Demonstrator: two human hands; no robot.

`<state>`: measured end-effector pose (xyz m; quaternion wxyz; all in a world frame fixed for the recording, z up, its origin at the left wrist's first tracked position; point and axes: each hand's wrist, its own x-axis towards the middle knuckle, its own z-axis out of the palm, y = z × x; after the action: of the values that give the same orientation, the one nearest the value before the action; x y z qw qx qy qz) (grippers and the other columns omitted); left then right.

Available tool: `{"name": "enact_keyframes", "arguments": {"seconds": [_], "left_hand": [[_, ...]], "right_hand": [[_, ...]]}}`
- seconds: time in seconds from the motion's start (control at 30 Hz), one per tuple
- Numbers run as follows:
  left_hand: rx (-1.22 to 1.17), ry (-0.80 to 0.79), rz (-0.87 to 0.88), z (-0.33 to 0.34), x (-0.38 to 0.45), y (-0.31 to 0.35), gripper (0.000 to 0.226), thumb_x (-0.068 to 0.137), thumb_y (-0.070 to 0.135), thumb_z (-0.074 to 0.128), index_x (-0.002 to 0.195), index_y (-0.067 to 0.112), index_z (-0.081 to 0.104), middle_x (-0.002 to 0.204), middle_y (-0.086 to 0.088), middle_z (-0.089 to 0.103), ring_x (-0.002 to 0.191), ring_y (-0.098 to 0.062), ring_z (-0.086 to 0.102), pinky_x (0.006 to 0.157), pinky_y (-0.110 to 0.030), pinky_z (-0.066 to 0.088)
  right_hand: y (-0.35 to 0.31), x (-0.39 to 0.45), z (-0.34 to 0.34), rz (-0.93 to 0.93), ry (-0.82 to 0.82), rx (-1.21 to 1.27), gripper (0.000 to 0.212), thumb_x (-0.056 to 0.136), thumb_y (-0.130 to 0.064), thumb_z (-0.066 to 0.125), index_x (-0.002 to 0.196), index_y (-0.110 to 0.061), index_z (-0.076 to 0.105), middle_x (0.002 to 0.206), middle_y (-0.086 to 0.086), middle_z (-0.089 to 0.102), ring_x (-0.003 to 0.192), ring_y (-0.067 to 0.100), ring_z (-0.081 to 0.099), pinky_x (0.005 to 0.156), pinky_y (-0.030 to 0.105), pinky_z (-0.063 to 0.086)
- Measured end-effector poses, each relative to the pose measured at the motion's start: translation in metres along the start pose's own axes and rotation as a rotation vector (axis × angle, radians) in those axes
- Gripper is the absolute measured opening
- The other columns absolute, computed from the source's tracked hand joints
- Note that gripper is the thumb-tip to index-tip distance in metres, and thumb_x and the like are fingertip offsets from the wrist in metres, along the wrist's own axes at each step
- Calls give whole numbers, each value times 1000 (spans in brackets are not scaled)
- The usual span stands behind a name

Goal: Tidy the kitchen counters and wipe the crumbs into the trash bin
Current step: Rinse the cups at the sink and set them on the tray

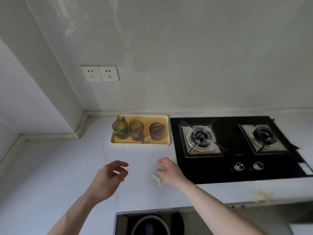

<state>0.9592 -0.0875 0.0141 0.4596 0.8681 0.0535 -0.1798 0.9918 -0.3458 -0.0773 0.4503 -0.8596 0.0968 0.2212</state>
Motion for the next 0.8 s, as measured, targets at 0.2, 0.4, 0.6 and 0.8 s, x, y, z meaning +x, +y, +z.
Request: {"name": "enact_keyframes", "arguments": {"seconds": [0.2,0.4,0.6,0.8], "left_hand": [[73,-153,100,50,-28,-6,18,94,27,66,106,40,68,97,20,72,77,-7,67,68,-23,54],[158,-227,175,103,-47,14,21,89,27,73,105,39,68,97,19,72,80,7,67,71,-13,51],[172,-142,154,145,-67,42,28,85,24,78,100,46,67,99,42,63,71,9,67,67,-8,50],[93,12,35,195,-78,41,35,76,19,85,90,48,72,86,28,72,66,5,69,57,-19,55]], "right_hand": [[69,-135,-37,107,215,115,35,93,-32,61,127,-40,56,123,-17,60,116,0,58,83,20,52],[117,-192,-80,144,372,157,31,91,-36,65,120,-46,57,122,-22,59,115,-6,56,93,24,53],[129,-184,-123,67,269,139,33,93,-39,61,124,-46,55,132,-18,55,122,-5,51,96,23,50],[143,-171,-167,-46,116,45,37,90,-40,58,125,-47,53,138,-19,51,127,-2,47,99,32,52]]}}
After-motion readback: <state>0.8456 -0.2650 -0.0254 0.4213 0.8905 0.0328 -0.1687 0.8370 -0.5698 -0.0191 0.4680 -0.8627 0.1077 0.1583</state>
